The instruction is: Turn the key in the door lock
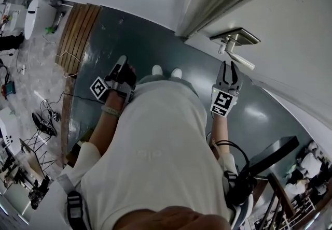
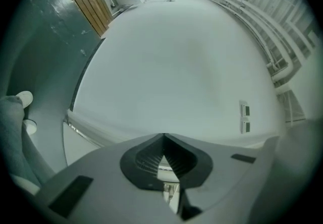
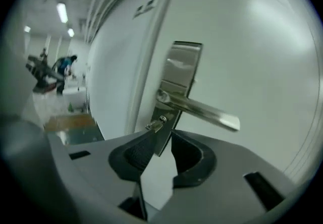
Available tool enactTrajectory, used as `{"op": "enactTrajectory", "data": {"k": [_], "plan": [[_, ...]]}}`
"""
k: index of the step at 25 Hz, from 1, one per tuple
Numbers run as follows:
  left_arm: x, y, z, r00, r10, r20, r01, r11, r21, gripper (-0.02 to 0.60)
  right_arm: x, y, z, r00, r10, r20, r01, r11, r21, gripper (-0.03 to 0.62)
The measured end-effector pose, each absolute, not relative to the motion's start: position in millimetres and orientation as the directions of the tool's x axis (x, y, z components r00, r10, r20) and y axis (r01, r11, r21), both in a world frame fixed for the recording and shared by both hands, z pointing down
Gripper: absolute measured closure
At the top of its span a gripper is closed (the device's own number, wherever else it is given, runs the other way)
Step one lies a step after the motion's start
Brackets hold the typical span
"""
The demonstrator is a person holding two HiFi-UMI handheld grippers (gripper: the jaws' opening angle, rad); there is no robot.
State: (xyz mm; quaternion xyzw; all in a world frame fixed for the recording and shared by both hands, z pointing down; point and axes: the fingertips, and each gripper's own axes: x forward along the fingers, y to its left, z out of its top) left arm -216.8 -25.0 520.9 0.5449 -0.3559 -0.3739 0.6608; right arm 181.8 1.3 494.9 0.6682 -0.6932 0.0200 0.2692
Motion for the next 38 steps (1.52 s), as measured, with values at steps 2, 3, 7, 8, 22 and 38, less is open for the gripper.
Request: {"op": "enactTrajectory", "data": {"k": [2, 3, 7, 8, 22, 38], "plan": [[-216, -25, 523, 0.466, -0.882, 0.063, 0.116, 0.132, 0.984, 0.574, 169, -4, 500, 0.070, -0.906, 0.418, -0.829, 0.180, 0.529, 0.496], [-217, -25, 524, 0.465, -0.883, 0.064, 0.121, 0.135, 0.984, 0.574, 164, -6, 506, 0.086, -0.900, 0.428, -0.762, 0.217, 0.610, 0.496], [-219, -23, 527, 0.454, -0.889, 0.067, 0.125, 0.138, 0.983, 0.574, 151, -16, 520, 0.121, -0.897, 0.425, -0.572, 0.287, 0.768, 0.496], [-220, -23, 528, 0.449, -0.891, 0.067, 0.125, 0.137, 0.983, 0.574, 152, -20, 522, 0.129, -0.898, 0.420, -0.562, 0.283, 0.778, 0.496], [-239, -15, 530, 0.409, -0.909, 0.078, 0.099, 0.129, 0.987, 0.574, 166, -55, 531, 0.195, -0.922, 0.335, -0.671, 0.124, 0.731, 0.521], [-230, -22, 523, 0.447, -0.890, 0.087, 0.071, 0.132, 0.989, 0.574, 170, -50, 527, -0.095, -0.923, 0.373, -0.964, -0.008, -0.265, 0.531]]}}
